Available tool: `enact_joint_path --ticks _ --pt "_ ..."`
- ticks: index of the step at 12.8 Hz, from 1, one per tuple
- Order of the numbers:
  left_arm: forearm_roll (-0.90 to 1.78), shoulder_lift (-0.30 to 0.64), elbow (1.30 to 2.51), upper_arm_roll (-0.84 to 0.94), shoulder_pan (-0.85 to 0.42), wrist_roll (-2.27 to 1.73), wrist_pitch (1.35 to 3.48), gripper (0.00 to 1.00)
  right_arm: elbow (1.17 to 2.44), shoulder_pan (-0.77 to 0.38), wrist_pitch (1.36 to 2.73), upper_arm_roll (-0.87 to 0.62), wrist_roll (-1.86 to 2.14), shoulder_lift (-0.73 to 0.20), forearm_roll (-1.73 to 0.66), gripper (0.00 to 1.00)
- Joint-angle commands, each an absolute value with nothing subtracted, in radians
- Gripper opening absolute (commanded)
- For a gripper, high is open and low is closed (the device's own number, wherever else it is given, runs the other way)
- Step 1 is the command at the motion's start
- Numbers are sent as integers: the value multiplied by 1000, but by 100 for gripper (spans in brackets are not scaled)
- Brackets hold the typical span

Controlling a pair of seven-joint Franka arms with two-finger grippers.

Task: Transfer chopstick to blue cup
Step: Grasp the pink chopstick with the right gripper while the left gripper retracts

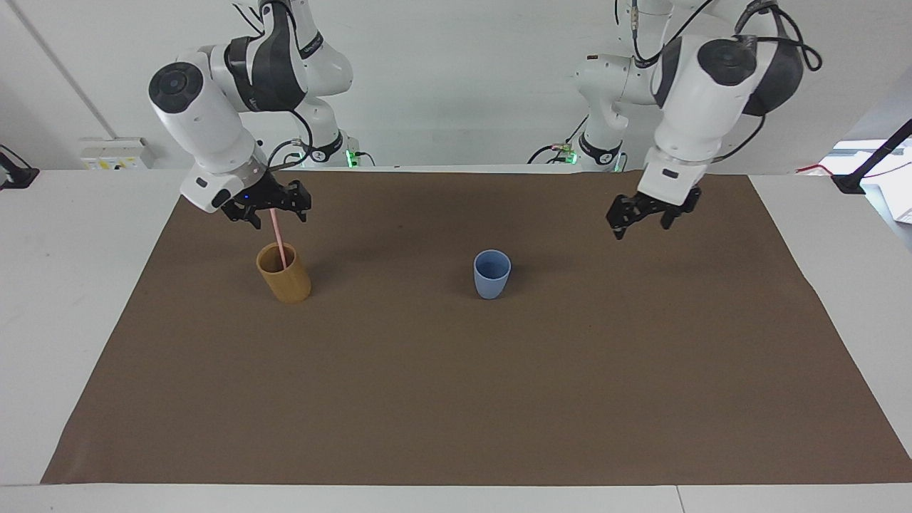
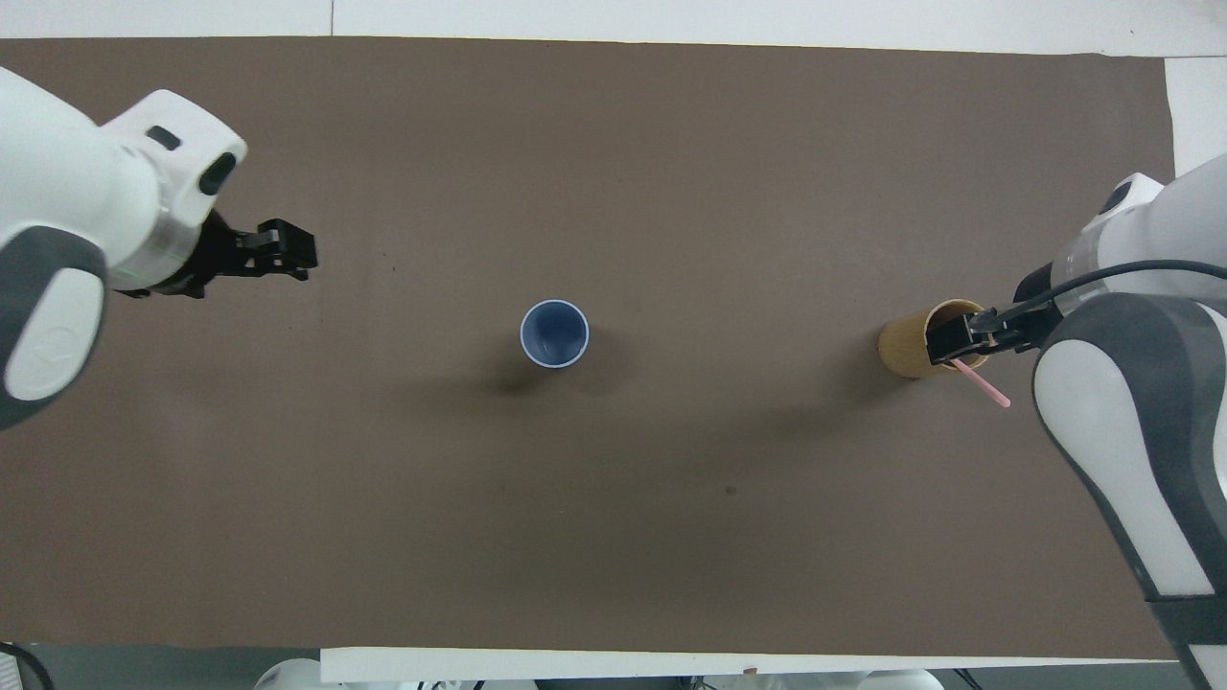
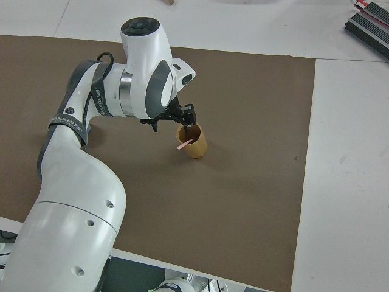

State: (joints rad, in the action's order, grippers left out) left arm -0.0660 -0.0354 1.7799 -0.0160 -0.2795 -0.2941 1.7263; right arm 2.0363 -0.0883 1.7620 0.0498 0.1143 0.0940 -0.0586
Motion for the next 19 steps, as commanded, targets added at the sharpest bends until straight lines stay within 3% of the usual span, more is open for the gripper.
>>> enact_joint_path --ticks 1,3,8,13,15,16,19 --pt "-89 -23 1672 -2 -148 -74 1626 100 2133 -74 1842 46 179 120 -43 83" --pt "-81 -21 1634 -3 -62 50 1592 100 2157 -75 1858 45 184 118 3 77" --pt "-80 -35 1672 3 -64 52 1606 100 2178 -71 1856 46 181 115 35 59" --pt "-80 -37 1674 -2 -51 51 1605 100 2171 -71 1845 46 178 114 35 27" --pt "-80 -37 1674 -2 -57 51 1605 100 2164 -71 1838 48 173 110 37 6" --pt "-80 -37 1674 -2 -54 51 1605 100 2137 -64 1800 49 173 100 38 0" --pt "-80 -37 1674 -2 -51 51 1605 100 1981 -35 1631 48 175 48 43 0"
